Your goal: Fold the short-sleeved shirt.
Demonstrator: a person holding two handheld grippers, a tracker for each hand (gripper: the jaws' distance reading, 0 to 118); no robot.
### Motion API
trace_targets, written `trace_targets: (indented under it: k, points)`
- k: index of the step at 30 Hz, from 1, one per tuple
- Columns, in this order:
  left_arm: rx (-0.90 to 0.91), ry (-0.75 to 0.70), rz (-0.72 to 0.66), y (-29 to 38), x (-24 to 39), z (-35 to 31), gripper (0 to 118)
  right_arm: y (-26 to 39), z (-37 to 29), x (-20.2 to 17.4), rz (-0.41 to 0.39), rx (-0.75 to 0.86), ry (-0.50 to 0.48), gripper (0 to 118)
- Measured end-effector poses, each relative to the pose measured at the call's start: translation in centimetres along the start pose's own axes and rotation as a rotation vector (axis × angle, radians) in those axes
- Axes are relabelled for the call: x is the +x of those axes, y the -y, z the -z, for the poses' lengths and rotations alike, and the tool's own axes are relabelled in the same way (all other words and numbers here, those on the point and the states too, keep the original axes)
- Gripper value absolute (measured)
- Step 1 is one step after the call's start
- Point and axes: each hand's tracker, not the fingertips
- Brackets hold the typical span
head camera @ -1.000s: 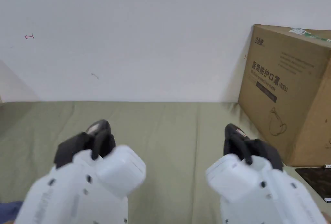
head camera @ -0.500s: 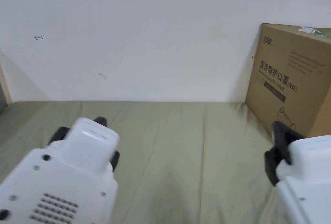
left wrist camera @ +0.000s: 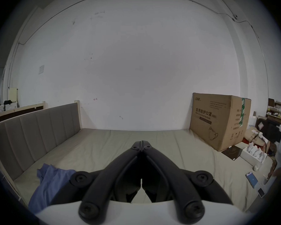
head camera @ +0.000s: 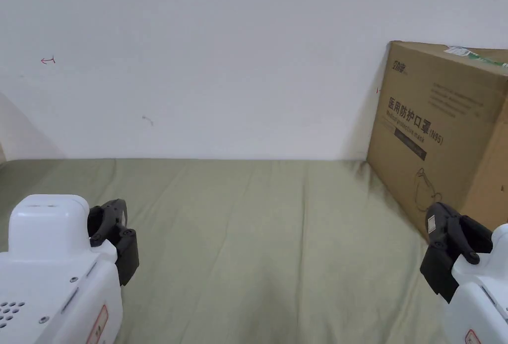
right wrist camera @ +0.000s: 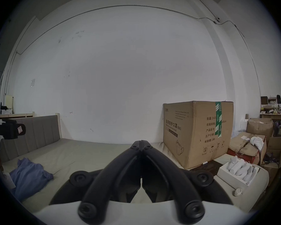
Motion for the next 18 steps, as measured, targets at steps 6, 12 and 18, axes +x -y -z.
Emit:
trace_targets:
  k: [6, 12, 18]
  points:
    - [0.015, -0.011, 0.044, -0.52, 0.79, 0.0, 0, 0.35, 0.14, 0.04, -0.017, -0.003, 0.008, 0]
    - [0.024, 0.001, 0.028, -0.44, 0.76, -0.03, 0, 0.52, 0.09, -0.06, -0.025, -0.01, -0.001, 0]
    - [0.036, -0.013, 0.053, -0.14, 0.75, -0.19, 0, 0.51, -0.14, -0.36, -0.036, -0.009, -0.008, 0]
